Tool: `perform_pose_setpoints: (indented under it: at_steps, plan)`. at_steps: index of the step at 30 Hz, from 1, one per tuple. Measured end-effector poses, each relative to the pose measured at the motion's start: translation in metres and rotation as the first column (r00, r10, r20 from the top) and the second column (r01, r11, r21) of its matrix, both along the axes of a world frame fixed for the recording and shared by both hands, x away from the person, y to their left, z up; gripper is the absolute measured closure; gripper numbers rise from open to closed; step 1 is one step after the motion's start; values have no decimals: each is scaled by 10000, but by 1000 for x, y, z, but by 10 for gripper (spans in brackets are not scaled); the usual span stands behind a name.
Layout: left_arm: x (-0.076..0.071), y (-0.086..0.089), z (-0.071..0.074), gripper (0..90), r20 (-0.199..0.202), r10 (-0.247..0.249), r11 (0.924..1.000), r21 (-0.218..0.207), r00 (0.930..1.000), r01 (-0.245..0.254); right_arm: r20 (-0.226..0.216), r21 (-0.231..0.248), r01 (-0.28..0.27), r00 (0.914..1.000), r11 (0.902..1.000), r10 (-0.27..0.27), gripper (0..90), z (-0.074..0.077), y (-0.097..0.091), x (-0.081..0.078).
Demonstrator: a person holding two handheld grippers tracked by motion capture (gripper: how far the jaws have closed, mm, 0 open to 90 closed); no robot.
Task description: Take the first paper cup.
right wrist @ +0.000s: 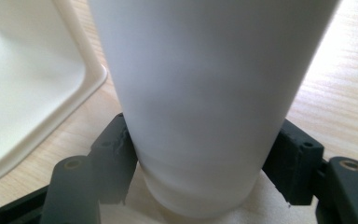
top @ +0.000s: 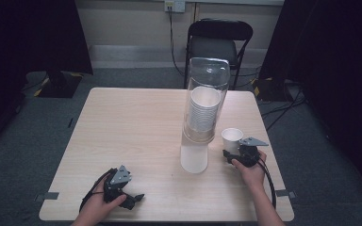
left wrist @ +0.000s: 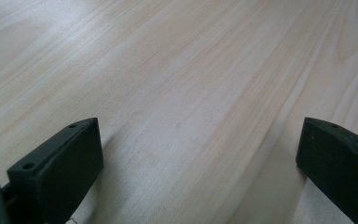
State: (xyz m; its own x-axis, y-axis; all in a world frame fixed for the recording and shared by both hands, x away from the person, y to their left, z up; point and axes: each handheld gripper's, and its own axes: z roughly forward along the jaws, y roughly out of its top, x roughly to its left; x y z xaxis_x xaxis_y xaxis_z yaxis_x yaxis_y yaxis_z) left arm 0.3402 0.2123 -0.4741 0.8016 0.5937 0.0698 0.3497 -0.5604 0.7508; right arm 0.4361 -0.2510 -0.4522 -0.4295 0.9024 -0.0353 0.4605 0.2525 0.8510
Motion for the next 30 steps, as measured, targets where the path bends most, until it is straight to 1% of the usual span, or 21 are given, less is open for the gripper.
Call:
perform_pose_setpoints:
  at_steps: [2, 4, 8, 11, 12, 16, 17, 18, 19, 21, 23, 25, 27, 30]
  plan:
    - [0, 0, 0, 0, 1, 3, 10000, -2, 10000, -3, 22, -160, 61, 10000, 9999, -61, 329, 0, 0, 1]
    - [0, 0, 0, 0, -12, 2, 10000, -12, 10000, -2, -88, -176, 66, 9999, 9998, -67, 327, 0, 0, 2]
    - [0, 0, 0, 0, 0, 0, 10000, 0, 10000, 0, -49, -285, 170, 9998, 9994, -171, 318, 0, 1, 2]
    - [0, 0, 0, 0, -1, 1, 10000, -1, 10000, -1, -59, -316, 131, 9999, 9994, -133, 285, 0, 1, 1]
    - [0, 0, 0, 0, 0, -1, 10000, 9, 10000, 1, -75, -399, 172, 9998, 9991, -175, 275, -1, 1, 1]
    - [0, 0, 0, 0, 7, -2, 10000, 9, 10000, 1, -73, -295, 181, 9998, 9994, -183, 247, -1, 0, -1]
    - [0, 0, 0, 0, 34, -26, 10000, 46, 10000, 26, 12, -369, 195, 9998, 9991, -194, 242, -1, 0, -1]
    - [0, 0, 0, 0, 6, 0, 10000, 17, 10000, 0, -12, -420, 303, 9995, 9987, -304, 241, 0, 0, -2]
    - [0, 0, 0, 0, 16, -6, 10000, 18, 10000, 6, 3, -610, 503, 9987, 9969, -504, 226, 0, 1, -4]
    - [0, 0, 0, 0, 23, -7, 10000, 18, 10000, 7, 12, -779, 498, 9988, 9957, -498, 226, 1, 1, -6]
    - [0, 0, 0, 0, 19, -5, 10000, 18, 10000, 5, 210, -580, 617, 9979, 9964, -605, 227, 1, -2, -10]
    - [0, 0, 0, 0, 19, -9, 10000, 22, 10000, 9, 169, -210, 704, 9974, 9973, -701, 222, 0, -7, -14]
    - [0, 0, 0, 0, 8, 0, 10000, 14, 10000, 0, 57, -80, 796, 9968, 9968, -796, 190, 0, -11, -17]
    - [0, 0, 0, 0, 23, -10, 10000, 25, 10000, 10, 157, -54, 668, 9976, 9977, -668, 178, 4, -14, -21]
